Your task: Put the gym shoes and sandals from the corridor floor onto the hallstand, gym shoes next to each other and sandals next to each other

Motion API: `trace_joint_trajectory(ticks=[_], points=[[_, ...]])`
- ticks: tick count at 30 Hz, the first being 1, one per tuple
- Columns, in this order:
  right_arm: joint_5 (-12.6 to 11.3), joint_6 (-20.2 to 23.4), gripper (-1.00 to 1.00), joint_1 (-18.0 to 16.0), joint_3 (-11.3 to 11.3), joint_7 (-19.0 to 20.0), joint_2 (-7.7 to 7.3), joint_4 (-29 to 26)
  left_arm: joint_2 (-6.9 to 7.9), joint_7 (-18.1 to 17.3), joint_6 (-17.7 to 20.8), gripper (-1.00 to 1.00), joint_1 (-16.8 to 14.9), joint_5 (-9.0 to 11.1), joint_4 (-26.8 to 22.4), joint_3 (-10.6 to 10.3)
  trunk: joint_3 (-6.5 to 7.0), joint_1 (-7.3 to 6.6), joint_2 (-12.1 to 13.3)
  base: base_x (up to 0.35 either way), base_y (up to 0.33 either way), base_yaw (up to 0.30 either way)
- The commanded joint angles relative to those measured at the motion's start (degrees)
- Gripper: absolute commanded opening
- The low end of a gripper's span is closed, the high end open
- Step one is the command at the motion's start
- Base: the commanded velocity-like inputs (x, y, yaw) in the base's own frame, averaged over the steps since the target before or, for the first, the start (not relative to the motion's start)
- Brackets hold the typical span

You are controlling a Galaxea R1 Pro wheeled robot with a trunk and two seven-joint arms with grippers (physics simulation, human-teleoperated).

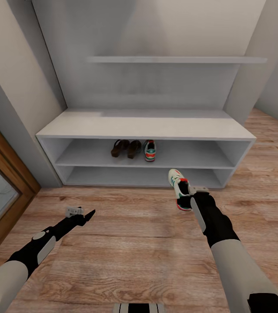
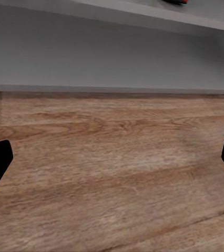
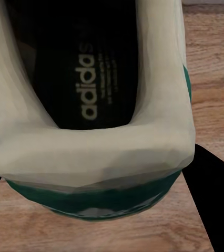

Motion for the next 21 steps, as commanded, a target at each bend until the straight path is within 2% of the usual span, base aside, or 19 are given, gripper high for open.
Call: trace_joint_trajectory(ticks=[1,3,5,6,7,8,12,14,17,21], points=[[-0.27,0.22,-1.00,-0.03,-0.01,-0.31,0.02,-0.06,0.12,-0.01,-0.37,1.00,-0.05,0.40,0.07,-0.46,-0.05,-0.01,-0.02,0.000,0.000,0.000],[-0.27,0.22,-1.00,-0.03,-0.01,-0.32,0.03,-0.08,0.58,-0.90,-0.40,1.00,-0.05,0.36,0.07,-0.43,-0.05,-0.01,-0.02,0.000,0.000,0.000],[-0.27,0.22,-1.00,-0.03,-0.01,-0.30,0.02,-0.08,1.48,-3.49,-0.43,1.00,-0.05,0.31,0.07,-0.45,-0.05,-0.01,-0.02,0.000,0.000,0.000],[-0.27,0.25,-1.00,-0.03,-0.01,-0.29,-0.01,-0.07,2.18,-6.52,-0.44,1.00,-0.05,0.29,0.10,-0.45,-0.05,-0.01,-0.02,0.000,0.000,0.000],[-0.27,0.28,-1.00,-0.03,-0.01,-0.31,0.00,-0.08,3.33,-12.21,-0.45,1.00,-0.05,0.23,0.13,-0.42,-0.05,-0.01,-0.02,0.000,0.000,0.000],[-0.27,0.25,-1.00,-0.03,-0.01,-0.31,-0.02,-0.08,4.29,-15.88,-0.45,1.00,-0.05,0.20,0.14,-0.40,-0.05,-0.01,-0.02,0.000,0.000,0.000],[-0.28,0.23,-1.00,-0.03,-0.01,-0.30,-0.05,-0.03,7.26,-23.73,-0.47,1.00,-0.05,0.18,0.15,-0.38,-0.05,-0.01,-0.02,0.000,0.000,0.000],[-0.29,0.22,-1.00,-0.03,-0.01,-0.29,-0.04,-0.02,8.34,-26.53,-0.51,1.00,-0.05,0.17,0.15,-0.38,-0.05,-0.01,-0.02,0.000,0.000,0.000],[-0.29,0.23,-1.00,-0.03,-0.01,-0.28,-0.05,-0.01,9.16,-29.90,-0.65,1.00,-0.05,0.17,0.15,-0.38,-0.05,-0.01,-0.02,0.000,0.000,0.000],[-0.31,0.22,-1.00,-0.03,-0.01,-0.31,0.00,0.00,9.54,-32.51,-1.53,1.00,-0.05,0.07,0.12,-0.42,-0.05,-0.01,-0.02,0.000,0.000,0.000]])
